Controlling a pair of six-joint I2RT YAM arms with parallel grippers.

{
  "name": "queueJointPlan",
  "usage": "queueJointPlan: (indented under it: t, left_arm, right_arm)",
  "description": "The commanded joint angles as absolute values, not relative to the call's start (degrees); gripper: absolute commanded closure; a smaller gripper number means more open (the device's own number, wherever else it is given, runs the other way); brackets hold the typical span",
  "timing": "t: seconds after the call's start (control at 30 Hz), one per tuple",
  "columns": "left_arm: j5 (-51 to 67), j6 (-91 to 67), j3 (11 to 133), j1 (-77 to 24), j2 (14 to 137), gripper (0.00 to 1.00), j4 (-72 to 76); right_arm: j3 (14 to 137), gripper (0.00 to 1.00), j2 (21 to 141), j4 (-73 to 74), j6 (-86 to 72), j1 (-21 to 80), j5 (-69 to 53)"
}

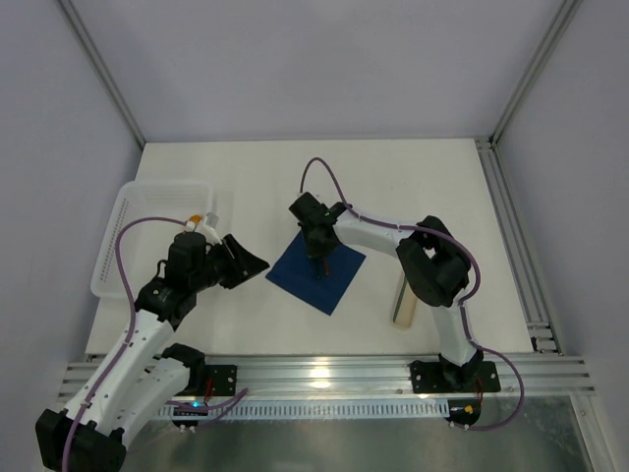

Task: Place the utensils on the paper napkin and roll it up
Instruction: Adjust the utensils on the napkin.

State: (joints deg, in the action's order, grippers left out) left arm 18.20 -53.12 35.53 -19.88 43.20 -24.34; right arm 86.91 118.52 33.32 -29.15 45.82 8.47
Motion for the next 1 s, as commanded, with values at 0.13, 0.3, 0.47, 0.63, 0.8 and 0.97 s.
queueJointPlan:
  t: [0.13,0.3,0.47,0.63,0.8,0.97]
  left_arm:
    - [18.81,-52.38,35.68,-20.04,42.45,0.59,-24.17]
    - [18.81,-52.38,35.68,-20.04,42.36,0.59,-24.26]
    - [18.9,-52.38,35.77,-20.04,42.19,0.59,-24.43]
    - [18.72,-52.29,35.86,-20.04,42.1,0.59,-24.52]
    - [18.9,-52.38,35.86,-20.04,42.1,0.58,-24.43]
    - [18.98,-52.47,35.68,-20.04,42.19,0.58,-24.35]
  right_arm:
    - [88.86,0.92,118.65,34.19,-29.88,46.32,10.55]
    - [89.12,0.96,117.95,34.1,-29.79,46.32,10.98]
    - [89.3,0.96,116.55,34.01,-29.53,46.32,11.69]
    - [89.12,0.96,115.4,33.93,-29.44,46.49,11.69]
    - [88.68,0.96,113.91,33.75,-29.44,46.93,11.87]
    - [87.63,0.97,112.85,33.4,-29.53,47.37,10.99]
